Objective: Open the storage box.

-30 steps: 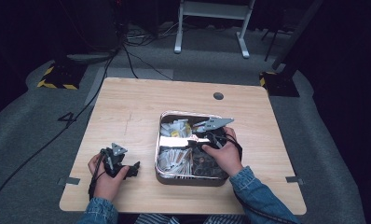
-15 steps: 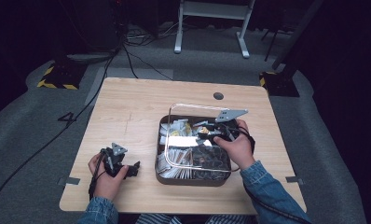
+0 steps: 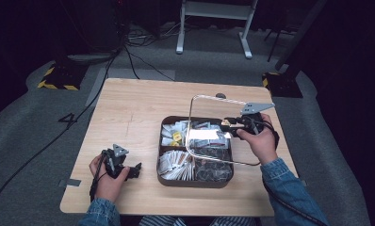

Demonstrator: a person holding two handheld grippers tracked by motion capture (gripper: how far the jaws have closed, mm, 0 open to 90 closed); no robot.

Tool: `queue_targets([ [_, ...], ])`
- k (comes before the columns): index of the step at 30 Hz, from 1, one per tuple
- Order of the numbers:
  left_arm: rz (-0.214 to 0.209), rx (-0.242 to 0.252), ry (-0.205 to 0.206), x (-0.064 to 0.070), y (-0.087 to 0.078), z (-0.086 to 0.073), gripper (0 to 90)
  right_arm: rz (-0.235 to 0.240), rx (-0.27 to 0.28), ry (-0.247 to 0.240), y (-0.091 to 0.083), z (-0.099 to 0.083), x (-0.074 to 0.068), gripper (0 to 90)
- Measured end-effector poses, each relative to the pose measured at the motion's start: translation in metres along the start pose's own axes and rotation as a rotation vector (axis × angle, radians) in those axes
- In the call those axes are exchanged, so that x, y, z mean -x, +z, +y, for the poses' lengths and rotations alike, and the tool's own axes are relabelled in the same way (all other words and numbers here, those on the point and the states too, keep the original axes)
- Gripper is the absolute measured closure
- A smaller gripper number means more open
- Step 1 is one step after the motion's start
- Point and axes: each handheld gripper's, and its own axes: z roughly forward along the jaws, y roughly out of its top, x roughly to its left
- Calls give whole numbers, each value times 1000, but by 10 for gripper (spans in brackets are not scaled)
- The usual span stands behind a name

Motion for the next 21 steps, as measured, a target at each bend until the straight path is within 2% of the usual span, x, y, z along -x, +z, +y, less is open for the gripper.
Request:
queue_targets([
  [8,-3,0,-2,1,1,1,0,-66,-32,23,-22,-12,27,588],
  [14,-1,1,0,1,1,1,0,-85,-24,55,-33,-22,44,588],
  [21,0,2,1,1,1,1,1,-110,-37,64,-45,-29,60,588],
])
